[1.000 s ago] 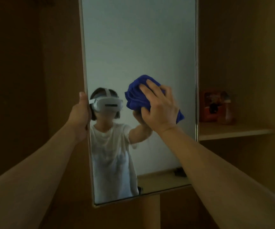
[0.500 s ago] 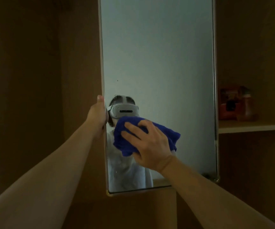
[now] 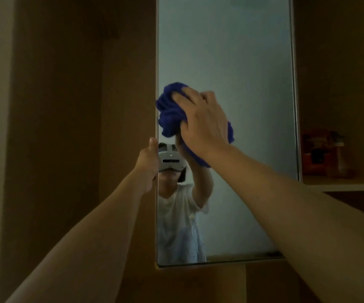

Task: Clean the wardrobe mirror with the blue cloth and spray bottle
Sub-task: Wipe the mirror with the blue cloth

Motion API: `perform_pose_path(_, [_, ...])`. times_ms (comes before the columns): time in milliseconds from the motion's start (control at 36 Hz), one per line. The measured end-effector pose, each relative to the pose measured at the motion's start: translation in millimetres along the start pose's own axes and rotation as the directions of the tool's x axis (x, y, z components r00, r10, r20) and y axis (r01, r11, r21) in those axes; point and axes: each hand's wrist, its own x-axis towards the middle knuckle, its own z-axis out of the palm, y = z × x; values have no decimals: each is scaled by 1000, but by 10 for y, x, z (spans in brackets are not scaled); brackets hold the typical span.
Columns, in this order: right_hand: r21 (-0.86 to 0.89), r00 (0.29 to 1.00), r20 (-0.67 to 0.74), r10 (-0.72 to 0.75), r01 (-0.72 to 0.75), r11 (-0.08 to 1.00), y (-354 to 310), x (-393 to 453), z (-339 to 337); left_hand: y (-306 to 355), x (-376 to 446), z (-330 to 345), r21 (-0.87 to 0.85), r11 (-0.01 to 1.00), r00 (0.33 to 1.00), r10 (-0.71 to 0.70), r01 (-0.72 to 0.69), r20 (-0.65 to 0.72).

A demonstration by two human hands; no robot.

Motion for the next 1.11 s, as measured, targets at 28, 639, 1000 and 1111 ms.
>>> perform_pose_path(28, [-34, 999, 27, 27, -26, 999, -18, 86, 52, -2, 1, -9, 13, 1000, 1000, -7, 7, -1])
perform_pose_path(639, [89, 930, 265, -256, 241, 967, -232, -1501, 291, 7, -13, -20, -245, 948, 967, -152, 201, 206])
perform_pose_path(1000, [189, 793, 506, -339, 282, 941, -234, -2279, 127, -102, 43, 64, -123, 990, 998, -64, 63, -3])
perform_pose_path(1111, [242, 751, 560, -351, 257, 936, -243, -2345, 104, -170, 35, 40, -119, 992, 999, -35, 31, -35])
